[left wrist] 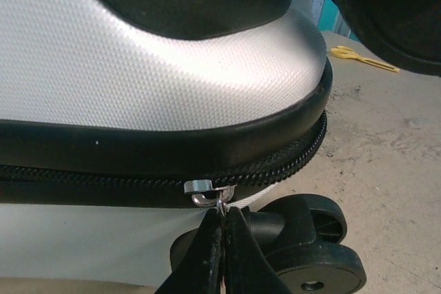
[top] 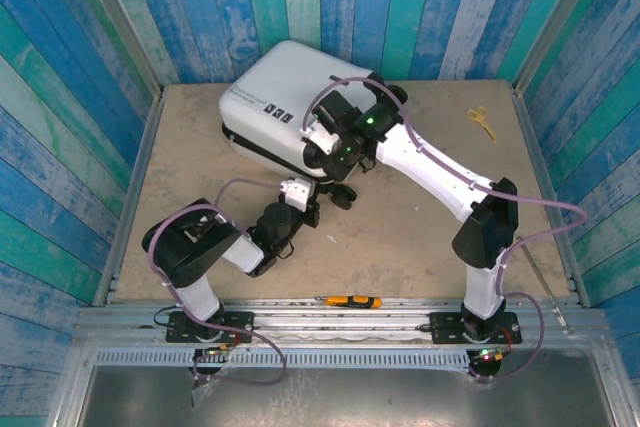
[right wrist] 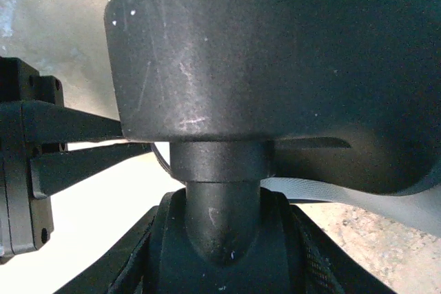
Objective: Pack the luggage
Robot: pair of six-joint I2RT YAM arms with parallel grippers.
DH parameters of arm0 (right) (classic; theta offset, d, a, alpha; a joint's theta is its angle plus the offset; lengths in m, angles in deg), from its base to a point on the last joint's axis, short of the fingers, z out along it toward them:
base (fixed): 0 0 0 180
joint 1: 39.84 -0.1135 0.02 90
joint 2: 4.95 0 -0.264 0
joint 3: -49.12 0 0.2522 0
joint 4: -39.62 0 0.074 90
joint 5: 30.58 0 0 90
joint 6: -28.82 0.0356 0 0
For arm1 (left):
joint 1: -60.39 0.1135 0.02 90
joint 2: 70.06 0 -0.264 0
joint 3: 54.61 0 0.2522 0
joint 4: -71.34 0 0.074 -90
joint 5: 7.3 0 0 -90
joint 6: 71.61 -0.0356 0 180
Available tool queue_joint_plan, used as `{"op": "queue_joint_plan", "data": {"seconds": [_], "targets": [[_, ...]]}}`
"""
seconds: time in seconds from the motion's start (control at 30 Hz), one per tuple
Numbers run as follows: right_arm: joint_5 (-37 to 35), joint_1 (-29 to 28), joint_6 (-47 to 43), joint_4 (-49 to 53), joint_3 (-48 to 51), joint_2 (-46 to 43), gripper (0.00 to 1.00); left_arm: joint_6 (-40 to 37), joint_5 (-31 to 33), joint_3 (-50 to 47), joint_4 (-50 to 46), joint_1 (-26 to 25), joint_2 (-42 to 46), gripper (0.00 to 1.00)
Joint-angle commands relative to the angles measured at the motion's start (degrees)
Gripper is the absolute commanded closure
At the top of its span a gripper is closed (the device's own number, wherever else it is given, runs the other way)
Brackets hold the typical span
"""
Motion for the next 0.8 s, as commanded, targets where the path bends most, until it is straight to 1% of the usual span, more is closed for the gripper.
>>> {"op": "queue_joint_plan", "data": {"seconds": [0.0, 0.17, 0.27, 0.43, 0.5, 0.67, 0.77], "targets": [[3.98, -4.03, 3.34, -7.17, -0.82, -4.48, 0.99, 1.25, 2.03, -0.62, 3.52, -2.22, 4.22, 0.98], [4.37, -6.92, 5.24, -7.2, -3.62, -2.1, 1.0, 1.9, 6.07, -1.21, 3.03, -5.93, 5.61, 1.0], [6.09, -7.67, 8.16, -7.19, -6.14, -0.55, 1.0, 1.53, 8.48, -1.27, 3.78, -8.46, 5.31, 1.0], [10.29, -8.22, 11.45, -7.21, -9.35, 0.83, 1.0, 2.37, 9.32, -2.91, 7.77, -9.25, 4.56, 1.0], [11.07, -8.41, 12.29, -7.43, -9.9, 1.2, 1.0, 2.08, 9.82, -3.0, 7.48, -11.46, 4.99, 1.0], [13.63, -8.39, 15.05, -8.49, -10.32, 2.15, 1.0, -0.24, 10.9, -2.66, 6.42, -13.93, 5.17, 1.0], [15.91, -8.39, 16.35, -9.4, -10.7, 2.57, 1.0, -1.29, 11.09, -3.61, 9.11, -15.08, 3.88, 1.0]]}}
